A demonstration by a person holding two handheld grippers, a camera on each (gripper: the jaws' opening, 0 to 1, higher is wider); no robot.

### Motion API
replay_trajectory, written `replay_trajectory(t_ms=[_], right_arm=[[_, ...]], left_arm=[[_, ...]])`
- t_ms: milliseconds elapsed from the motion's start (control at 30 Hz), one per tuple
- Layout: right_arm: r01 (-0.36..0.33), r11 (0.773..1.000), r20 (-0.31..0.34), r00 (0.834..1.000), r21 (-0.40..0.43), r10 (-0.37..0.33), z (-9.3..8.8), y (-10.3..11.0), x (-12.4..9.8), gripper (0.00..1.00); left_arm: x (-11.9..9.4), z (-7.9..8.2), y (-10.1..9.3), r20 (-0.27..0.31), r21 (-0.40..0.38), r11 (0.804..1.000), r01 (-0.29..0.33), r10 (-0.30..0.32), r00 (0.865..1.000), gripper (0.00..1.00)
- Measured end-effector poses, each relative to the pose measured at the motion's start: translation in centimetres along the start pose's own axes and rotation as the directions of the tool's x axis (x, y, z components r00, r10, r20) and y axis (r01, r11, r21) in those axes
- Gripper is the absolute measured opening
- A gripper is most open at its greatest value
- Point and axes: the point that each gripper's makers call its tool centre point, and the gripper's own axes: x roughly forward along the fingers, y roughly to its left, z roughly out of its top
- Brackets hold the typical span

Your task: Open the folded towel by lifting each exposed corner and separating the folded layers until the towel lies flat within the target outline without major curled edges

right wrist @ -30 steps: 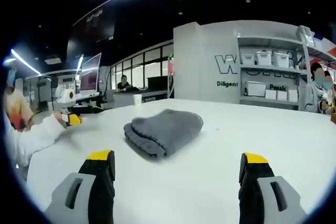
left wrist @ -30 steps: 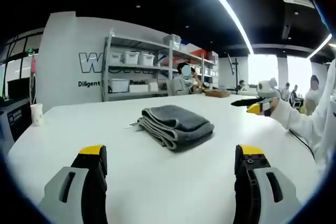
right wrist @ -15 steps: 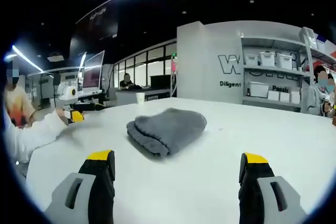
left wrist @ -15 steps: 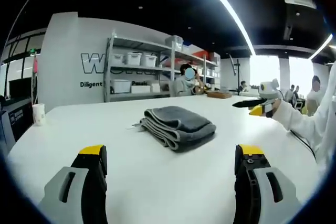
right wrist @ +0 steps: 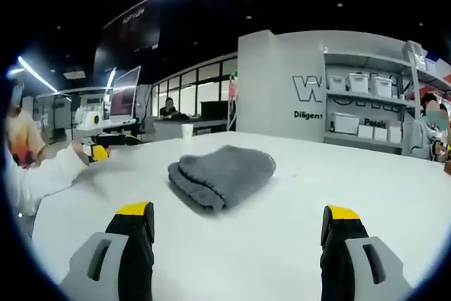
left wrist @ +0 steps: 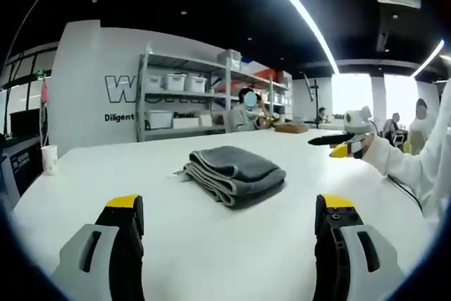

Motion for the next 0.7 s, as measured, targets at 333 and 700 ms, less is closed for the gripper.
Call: replay_trajectory(t_ms=[333,700], right_arm=[[0.007,1.0,-0.014,1.0,0.008,-0.007,-0.6,-0.3,0.0,1.0],[-0.016,0.999,-0.038,0.999,-0.029,0.015,-1.0,1.0,0.6,1.0]], left_arm=[[-0.4,0.1,0.7,0.013,-0.021,1.0,-0.021,0.022,1.0,1.0],[-0.3,0.4,0.4,0.013,0.001,1.0,-0.017,0.017,1.0,1.0]])
